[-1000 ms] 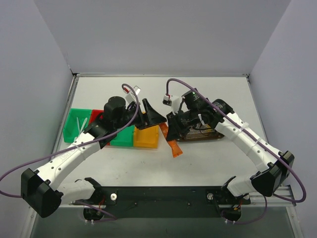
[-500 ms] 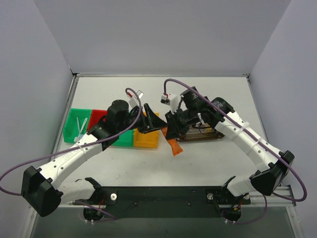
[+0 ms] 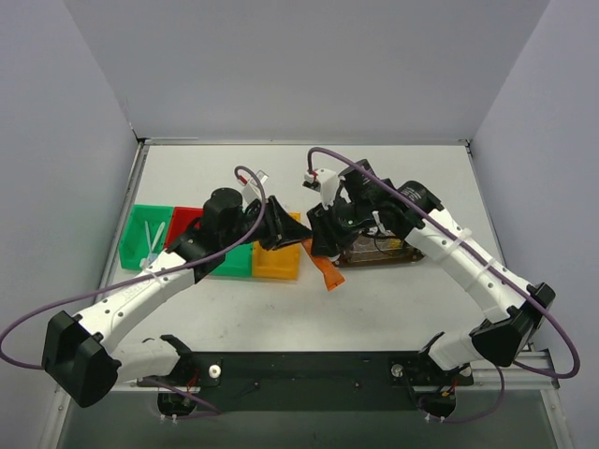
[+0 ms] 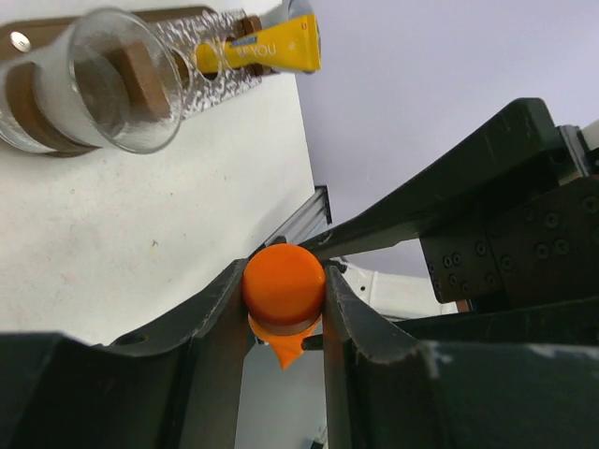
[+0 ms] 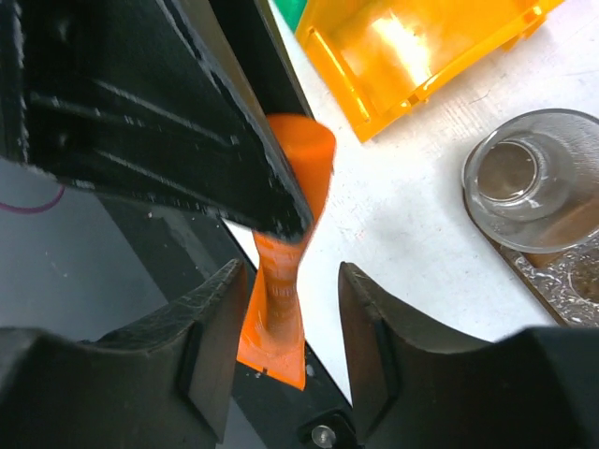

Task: Prepare toiletry sets of a toothbrush and toothpaste on the tray

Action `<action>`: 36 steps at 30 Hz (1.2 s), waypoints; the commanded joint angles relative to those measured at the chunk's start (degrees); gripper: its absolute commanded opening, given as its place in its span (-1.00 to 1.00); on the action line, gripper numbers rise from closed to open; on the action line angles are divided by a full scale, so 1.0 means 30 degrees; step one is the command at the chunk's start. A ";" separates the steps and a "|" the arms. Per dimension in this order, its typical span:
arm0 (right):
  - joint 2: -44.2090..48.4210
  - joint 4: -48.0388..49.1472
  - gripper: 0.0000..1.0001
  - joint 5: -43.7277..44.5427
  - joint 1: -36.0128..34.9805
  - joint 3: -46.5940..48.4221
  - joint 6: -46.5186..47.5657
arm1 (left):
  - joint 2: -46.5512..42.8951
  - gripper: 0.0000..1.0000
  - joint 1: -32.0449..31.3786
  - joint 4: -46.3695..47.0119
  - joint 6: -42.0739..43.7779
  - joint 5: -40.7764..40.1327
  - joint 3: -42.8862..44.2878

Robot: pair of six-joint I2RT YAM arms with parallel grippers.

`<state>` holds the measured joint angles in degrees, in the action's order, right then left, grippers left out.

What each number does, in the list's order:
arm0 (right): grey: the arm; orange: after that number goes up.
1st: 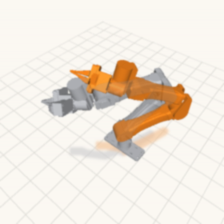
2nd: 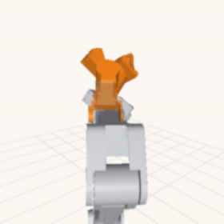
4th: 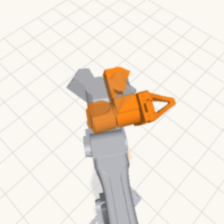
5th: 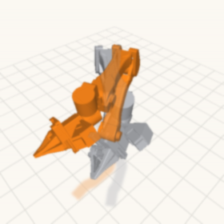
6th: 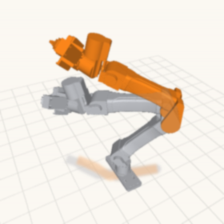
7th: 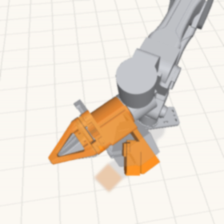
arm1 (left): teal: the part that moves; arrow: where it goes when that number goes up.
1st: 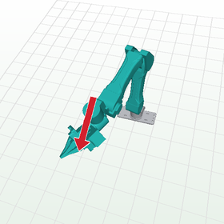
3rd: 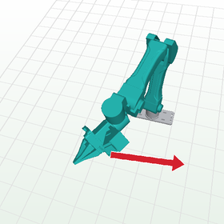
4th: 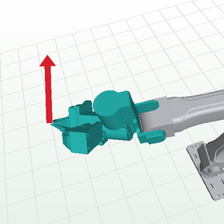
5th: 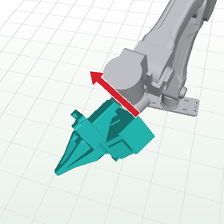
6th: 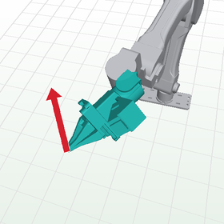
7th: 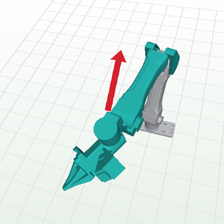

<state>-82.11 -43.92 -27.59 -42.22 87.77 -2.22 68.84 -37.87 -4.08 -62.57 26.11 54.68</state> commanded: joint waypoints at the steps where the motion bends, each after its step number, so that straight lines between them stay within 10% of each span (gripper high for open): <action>1: 0.1117 0.1072 -0.16 0.0995 0.0155 0.0686 -0.0724 | -0.2023 -1.00 0.0960 0.1095 -0.0909 -0.1404 -0.0089; 19: 0.6802 1.6891 0.08 -0.2432 0.4199 -0.7662 -1.5395 | -0.6245 -1.00 0.3832 0.2646 -0.5245 -0.6358 -0.1291; 36: 0.5426 1.7686 0.01 -0.3897 0.4141 -0.7811 -1.5988 | -0.7272 -1.00 0.4243 0.2765 -0.6039 -0.7003 -0.1497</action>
<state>-64.73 4.93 -36.60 -29.98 63.81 -49.52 48.66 -25.71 -0.80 -79.35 6.22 49.69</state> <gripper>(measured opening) 0.516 0.405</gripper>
